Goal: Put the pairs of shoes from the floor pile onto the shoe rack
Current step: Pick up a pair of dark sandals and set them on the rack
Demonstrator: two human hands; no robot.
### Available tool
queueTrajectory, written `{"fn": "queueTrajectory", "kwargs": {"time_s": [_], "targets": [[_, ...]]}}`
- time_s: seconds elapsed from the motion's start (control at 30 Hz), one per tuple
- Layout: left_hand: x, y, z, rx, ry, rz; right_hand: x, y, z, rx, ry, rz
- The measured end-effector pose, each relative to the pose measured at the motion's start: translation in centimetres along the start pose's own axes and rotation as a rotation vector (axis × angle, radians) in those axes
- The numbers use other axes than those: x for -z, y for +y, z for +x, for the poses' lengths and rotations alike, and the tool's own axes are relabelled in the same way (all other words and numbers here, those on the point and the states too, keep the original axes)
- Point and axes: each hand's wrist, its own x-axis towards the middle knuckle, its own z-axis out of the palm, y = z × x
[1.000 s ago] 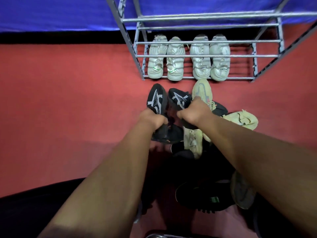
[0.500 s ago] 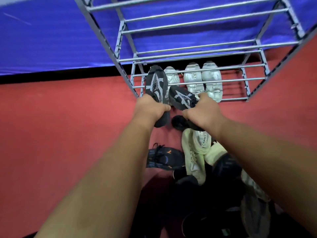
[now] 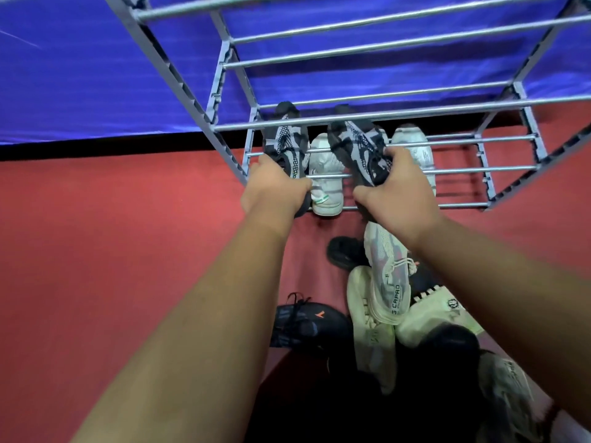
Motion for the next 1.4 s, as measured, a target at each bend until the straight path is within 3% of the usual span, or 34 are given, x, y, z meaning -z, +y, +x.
{"fn": "queueTrajectory", "kwargs": {"time_s": [0.37,0.53,0.7,0.87,1.03,1.2,1.4], "targets": [[-0.5,1.0,4.5,-0.082,0.169,0.042,-5.9,-2.3,8.5,0.047,0.011,-0.125],[-0.6,1.0,6.5,-0.029,0.089,-0.028,-7.6,-2.1,9.3,0.105,-0.008,-0.121],[-0.9,-1.2,6.7,-0.136,-0.051,-0.087,-7.0,-0.2,8.2,0.221,-0.146,-0.212],[-1.8,-2.1,5.6,-0.202,0.075,-0.114,-6.3,1.2,8.3,0.237,-0.171,-0.206],[-3.8,-3.1,4.2,-0.201,0.206,-0.346,-6.0,1.5,7.8,0.258,-0.189,-0.164],[-4.9,-3.7,2.6,-0.211,0.224,-0.434,-4.6,1.5,6.1,0.255,-0.201,-0.158],[-5.2,-5.7,-0.1,-0.077,0.285,-0.337,-2.8,2.9,2.1,0.265,-0.011,-0.181]]}}
